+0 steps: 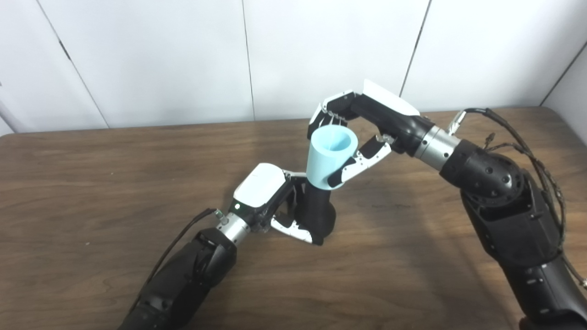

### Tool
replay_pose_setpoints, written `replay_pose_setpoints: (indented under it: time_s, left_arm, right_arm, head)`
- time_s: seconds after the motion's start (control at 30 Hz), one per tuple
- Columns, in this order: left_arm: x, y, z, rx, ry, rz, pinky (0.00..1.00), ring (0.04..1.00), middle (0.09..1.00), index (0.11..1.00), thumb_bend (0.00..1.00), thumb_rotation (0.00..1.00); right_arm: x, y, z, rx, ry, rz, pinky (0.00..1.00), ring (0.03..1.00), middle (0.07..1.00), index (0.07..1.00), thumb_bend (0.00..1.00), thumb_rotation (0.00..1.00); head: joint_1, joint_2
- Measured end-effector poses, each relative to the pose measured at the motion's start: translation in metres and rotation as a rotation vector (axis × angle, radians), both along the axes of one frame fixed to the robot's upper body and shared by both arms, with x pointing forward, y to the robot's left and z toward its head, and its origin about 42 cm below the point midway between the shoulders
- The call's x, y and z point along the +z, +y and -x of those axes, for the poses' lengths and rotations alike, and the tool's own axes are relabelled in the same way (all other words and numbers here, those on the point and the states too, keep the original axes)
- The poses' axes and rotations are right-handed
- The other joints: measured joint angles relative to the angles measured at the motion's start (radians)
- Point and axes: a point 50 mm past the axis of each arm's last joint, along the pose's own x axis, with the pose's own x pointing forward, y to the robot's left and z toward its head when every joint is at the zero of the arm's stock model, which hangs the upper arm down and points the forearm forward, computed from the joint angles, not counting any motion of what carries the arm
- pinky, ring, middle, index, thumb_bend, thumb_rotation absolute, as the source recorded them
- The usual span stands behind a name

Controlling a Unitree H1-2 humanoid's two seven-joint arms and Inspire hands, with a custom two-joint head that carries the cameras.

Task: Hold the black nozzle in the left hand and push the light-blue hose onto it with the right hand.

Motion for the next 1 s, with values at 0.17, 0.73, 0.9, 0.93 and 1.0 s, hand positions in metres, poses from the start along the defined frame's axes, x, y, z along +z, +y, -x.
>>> replay_pose_setpoints:
  time_s: [0.17,0.73,0.9,0.93,1.0]
  left_arm:
    - [0.000,0.000,0.001,0.004,0.000,0.002,0.26,0.343,0.392,0.498,0.52,0.00]
    - [0.000,0.001,0.006,0.025,0.004,0.005,0.26,0.347,0.393,0.497,0.52,0.00]
    - [0.000,0.002,0.006,0.026,0.005,0.005,0.26,0.354,0.395,0.499,0.52,0.00]
    - [0.000,0.001,0.006,0.027,0.005,0.005,0.27,0.361,0.397,0.499,0.52,0.00]
    - [0.000,0.001,0.006,0.028,0.005,0.005,0.27,0.355,0.395,0.498,0.52,0.00]
  right_arm:
    - [-0.005,-0.001,0.000,-0.002,0.008,-0.001,0.23,0.371,0.462,0.531,0.51,0.00]
    - [-0.023,0.000,-0.009,-0.050,0.023,-0.024,0.21,0.360,0.446,0.533,0.51,0.00]
    - [-0.026,0.001,-0.013,-0.063,0.025,-0.039,0.24,0.370,0.458,0.534,0.51,0.00]
    - [-0.026,0.001,-0.013,-0.068,0.024,-0.043,0.23,0.368,0.456,0.534,0.51,0.00]
    - [-0.027,0.002,-0.014,-0.075,0.019,-0.049,0.23,0.364,0.453,0.534,0.51,0.00]
  head:
    - [0.003,0.008]
    - [0.008,0.017]
    - [0.009,0.023]
    - [0.011,0.025]
    - [0.012,0.026]
